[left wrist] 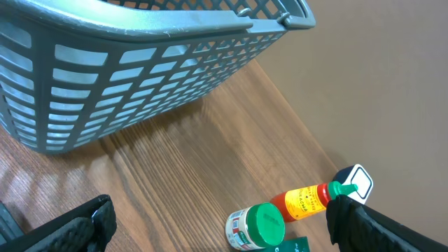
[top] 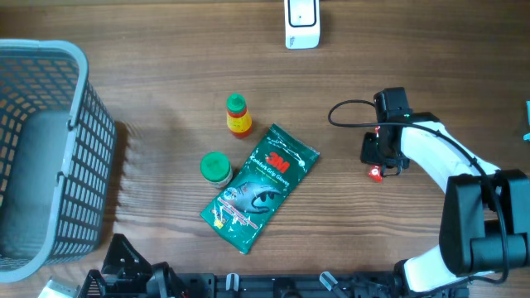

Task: Scan the item barcode
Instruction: 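Grasp the red Nescafe 3in1 stick with the right gripper, then raise the Nescafe stick to the white barcode scanner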

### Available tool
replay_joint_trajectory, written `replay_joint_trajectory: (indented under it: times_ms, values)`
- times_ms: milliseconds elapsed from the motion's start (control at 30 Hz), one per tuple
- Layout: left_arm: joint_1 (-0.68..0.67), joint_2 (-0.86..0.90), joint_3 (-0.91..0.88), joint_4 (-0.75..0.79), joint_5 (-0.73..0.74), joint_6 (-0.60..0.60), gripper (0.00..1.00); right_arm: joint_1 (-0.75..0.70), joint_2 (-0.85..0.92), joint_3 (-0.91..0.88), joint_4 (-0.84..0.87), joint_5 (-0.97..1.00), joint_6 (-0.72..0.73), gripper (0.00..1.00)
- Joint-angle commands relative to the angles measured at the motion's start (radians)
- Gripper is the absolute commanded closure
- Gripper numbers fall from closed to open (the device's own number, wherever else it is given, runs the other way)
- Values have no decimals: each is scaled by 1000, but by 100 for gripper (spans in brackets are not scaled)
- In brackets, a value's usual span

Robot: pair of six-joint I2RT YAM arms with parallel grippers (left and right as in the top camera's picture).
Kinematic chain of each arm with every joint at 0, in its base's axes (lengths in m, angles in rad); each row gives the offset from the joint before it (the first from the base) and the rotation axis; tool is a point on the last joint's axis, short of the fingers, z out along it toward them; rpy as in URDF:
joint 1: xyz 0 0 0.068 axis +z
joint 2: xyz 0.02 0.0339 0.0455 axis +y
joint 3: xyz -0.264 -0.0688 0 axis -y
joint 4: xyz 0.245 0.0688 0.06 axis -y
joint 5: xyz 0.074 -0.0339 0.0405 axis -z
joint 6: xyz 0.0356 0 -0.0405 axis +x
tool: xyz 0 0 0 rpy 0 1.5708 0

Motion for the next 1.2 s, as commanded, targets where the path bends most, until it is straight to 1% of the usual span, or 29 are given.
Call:
replay_joint_trajectory:
  times_ms: [0, 33, 67, 133, 167, 267, 300, 367, 433, 567, 633, 667, 700, 733, 767, 800, 867, 933, 1000, 1033, 1100, 1133, 1167]
  values:
    - [-3, -8, 0, 3, 2, -1, 0, 0, 12, 14, 1, -216, -91, 96]
    - [-3, -8, 0, 3, 2, -1, 0, -1, 11, 23, -3, -345, -143, 96]
    - [-3, -8, 0, 3, 2, -1, 0, -2, 6, 43, -26, -570, -217, 96]
    - [-3, -8, 0, 3, 2, -1, 0, -3, 4, 75, -101, -969, -264, 96]
    - [-3, -8, 0, 3, 2, -1, 0, -4, 4, 74, -142, -1077, -235, 96]
    - [-3, -8, 0, 3, 2, -1, 0, -4, 4, 74, -304, -1276, -228, 96]
    - [-3, -8, 0, 3, 2, -1, 0, -4, 4, 74, -386, -1348, -154, 96]
    - [-3, -8, 0, 3, 2, -1, 0, -4, 4, 74, -451, -1365, -16, 96]
    - [-3, -8, 0, 3, 2, -1, 0, -4, 4, 74, -504, -1364, 35, 96]
    - [-3, -8, 0, 3, 2, -1, 0, -4, 4, 74, -628, -1390, 49, 96]
    - [-3, -8, 0, 3, 2, -1, 0, -4, 5, 74, -590, -1366, 26, 96]
    - [-4, -8, 0, 3, 2, -1, 0, -4, 5, 74, -502, -1307, -44, 96]
    - [-3, -8, 0, 3, 2, -1, 0, -1, 5, 74, -387, -1176, -148, 96]
    - [-3, -8, 0, 3, 2, -1, 0, 10, 5, 73, -346, -1081, -176, 96]
    - [-4, -8, 0, 3, 2, -1, 0, 42, 5, 66, -328, -1104, -238, 96]
    - [-3, -8, 0, 3, 2, -1, 0, 65, 5, 64, -310, -1193, -316, 96]
    - [-3, -8, 0, 3, 2, -1, 0, 130, 5, 64, -294, -1421, -522, 95]
    - [-3, -8, 0, 3, 2, -1, 0, 162, 5, 64, -295, -1532, -640, 96]
    - [-3, -8, 0, 3, 2, -1, 0, 179, 5, 64, -296, -1664, -802, 96]
    - [-4, -8, 0, 3, 2, -1, 0, 179, 5, 64, -295, -1703, -902, 95]
    - [-3, -8, 0, 3, 2, -1, 0, 183, 5, 64, -290, -1702, -1057, 96]
    - [-3, -8, 0, 3, 2, -1, 0, 187, 3, 64, -290, -1702, -1101, 96]
    - [-3, -8, 0, 3, 2, -1, 0, 195, 3, 64, -290, -1702, -1178, 96]
